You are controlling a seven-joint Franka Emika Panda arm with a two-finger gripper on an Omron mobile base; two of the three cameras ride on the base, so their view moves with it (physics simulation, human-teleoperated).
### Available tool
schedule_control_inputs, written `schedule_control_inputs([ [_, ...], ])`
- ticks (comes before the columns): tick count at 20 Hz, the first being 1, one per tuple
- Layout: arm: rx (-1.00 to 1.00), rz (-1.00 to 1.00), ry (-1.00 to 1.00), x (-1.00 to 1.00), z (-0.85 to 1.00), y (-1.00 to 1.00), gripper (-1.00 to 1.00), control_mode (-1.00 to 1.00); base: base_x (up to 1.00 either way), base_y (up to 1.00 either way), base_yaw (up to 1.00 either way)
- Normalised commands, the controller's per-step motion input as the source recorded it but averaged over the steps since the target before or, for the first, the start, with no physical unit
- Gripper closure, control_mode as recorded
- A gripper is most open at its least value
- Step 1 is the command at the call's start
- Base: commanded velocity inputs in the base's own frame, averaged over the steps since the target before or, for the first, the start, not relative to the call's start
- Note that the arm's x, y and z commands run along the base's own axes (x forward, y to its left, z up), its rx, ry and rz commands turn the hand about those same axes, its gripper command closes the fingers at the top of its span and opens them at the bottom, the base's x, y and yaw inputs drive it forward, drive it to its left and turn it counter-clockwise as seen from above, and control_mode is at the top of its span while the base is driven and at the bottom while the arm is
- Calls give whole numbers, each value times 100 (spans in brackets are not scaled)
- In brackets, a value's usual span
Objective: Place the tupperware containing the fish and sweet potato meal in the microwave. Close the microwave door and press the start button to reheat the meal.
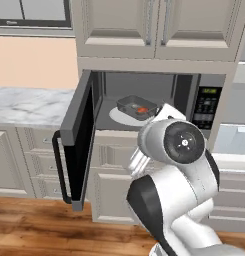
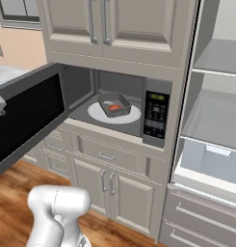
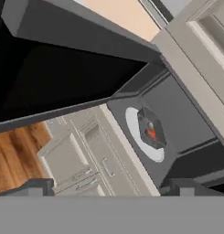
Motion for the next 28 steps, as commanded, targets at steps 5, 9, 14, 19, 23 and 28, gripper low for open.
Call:
schedule_control_inputs([
  [5, -40, 5, -2, -17, -63, 99, -100, -100, 0, 0, 0],
  [9, -37, 3, -3, -23, -34, 100, -100, -100, 0, 0, 0],
  [14, -33, 0, 0, 0, 0, 100, -100, -100, 0, 0, 0],
  [19, -28, 0, 0, 19, 0, 97, -100, -100, 0, 0, 0],
  [23, -21, -6, 0, 43, 0, 76, -100, -100, 0, 0, 0],
  [28, -19, -12, 0, 53, -1, 57, -100, -100, 0, 0, 0],
])
